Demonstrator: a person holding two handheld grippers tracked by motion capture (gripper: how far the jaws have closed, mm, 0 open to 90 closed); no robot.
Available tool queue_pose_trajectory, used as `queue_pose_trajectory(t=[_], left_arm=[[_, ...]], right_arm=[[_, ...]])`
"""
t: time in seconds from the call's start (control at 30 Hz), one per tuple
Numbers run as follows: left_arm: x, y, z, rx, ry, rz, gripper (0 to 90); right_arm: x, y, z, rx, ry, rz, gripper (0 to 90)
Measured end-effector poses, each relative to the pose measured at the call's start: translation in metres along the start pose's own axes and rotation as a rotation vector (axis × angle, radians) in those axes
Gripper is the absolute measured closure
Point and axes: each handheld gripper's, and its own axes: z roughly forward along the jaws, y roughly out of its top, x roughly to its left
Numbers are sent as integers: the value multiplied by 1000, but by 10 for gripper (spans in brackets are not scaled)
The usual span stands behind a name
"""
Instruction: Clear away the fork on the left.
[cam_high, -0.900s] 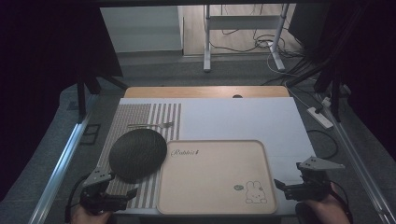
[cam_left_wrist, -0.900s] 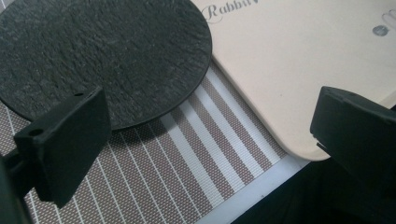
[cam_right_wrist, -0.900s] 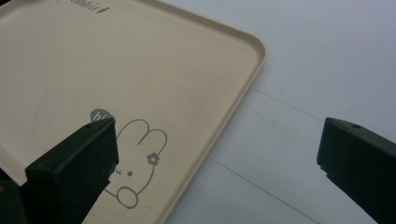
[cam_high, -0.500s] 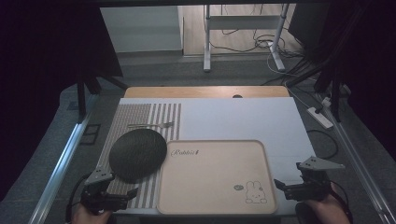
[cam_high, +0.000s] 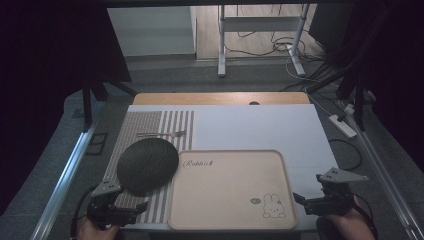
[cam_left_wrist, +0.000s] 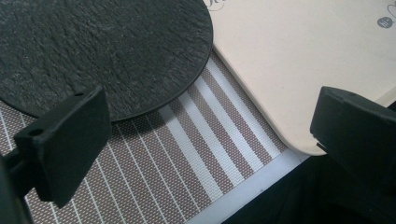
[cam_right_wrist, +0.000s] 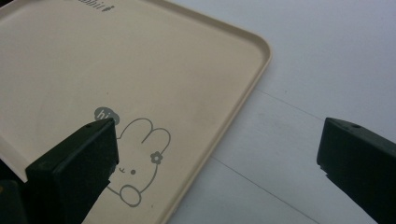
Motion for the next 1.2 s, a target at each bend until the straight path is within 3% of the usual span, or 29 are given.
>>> queue_pose_trajectory(t=[0.5,0.63,0.77,0.93,1.2], left_arm=[[2,7,1,-40,10,12,0],[2,11,6,-18,26,24,0],[5,14,12,-2,11,26,0],[7,20,16,-24,14,45,0],[14,25,23,-14,-4,55,0]], right_arm=[[1,0,0,6,6,-21,0],[2,0,1,7,10,-26,0],[2,0,1,9,14,-32,0],[3,0,1,12,18,-41,0],[4,0,1,13,21,-49,0]])
